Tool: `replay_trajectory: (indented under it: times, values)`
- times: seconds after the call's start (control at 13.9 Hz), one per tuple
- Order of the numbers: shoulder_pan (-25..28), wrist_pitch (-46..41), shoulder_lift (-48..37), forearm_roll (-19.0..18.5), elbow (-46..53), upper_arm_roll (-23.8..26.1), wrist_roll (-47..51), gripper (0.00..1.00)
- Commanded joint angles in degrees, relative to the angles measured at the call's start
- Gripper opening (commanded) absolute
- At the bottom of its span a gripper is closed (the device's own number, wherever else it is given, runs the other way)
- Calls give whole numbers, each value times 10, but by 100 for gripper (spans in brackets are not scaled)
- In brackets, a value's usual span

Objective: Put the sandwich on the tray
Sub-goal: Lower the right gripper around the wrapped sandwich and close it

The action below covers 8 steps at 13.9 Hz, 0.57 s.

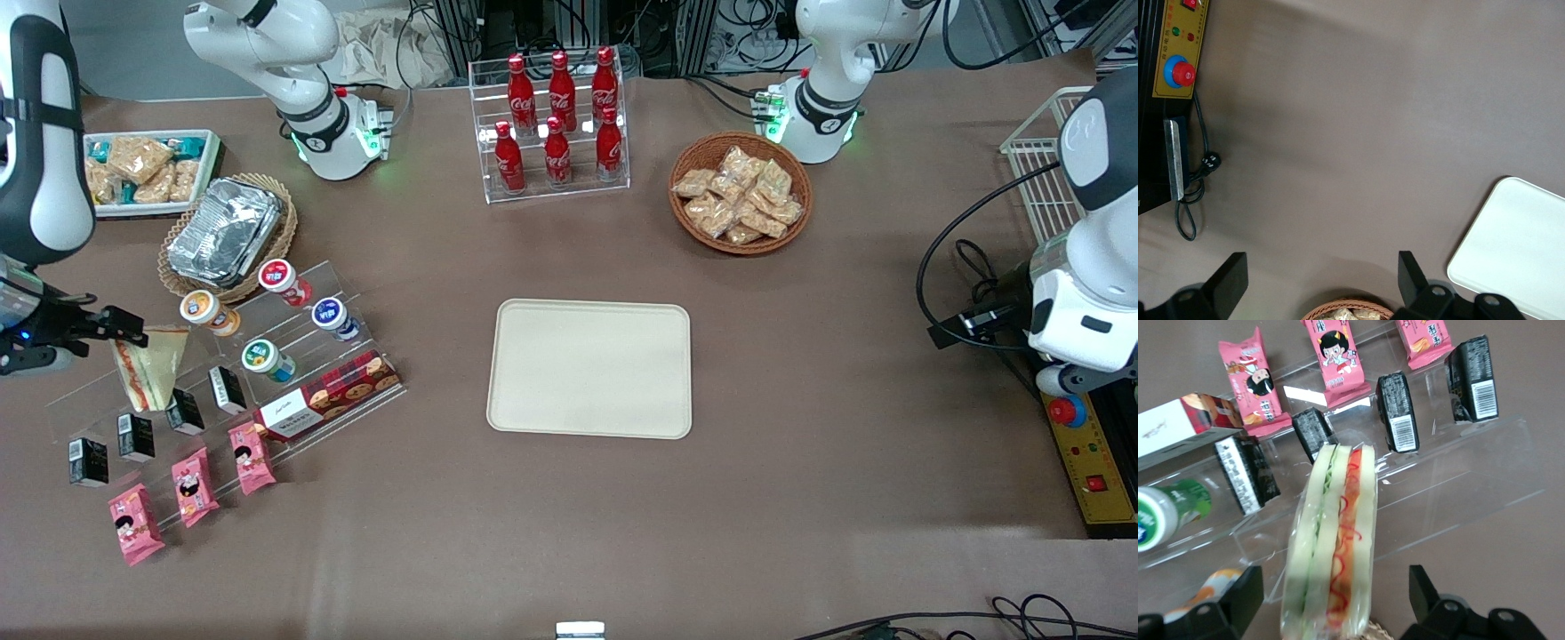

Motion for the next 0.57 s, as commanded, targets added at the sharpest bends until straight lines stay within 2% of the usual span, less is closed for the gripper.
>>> replay_trajectory:
  times: [0.0,0.22,0.5]
  values:
    - [1,22,21,14,2,-2,-7,97]
    - [-1,32,43,17,2,-2,-3,97]
    - [-1,34,53,46,3,-2,-1,97]
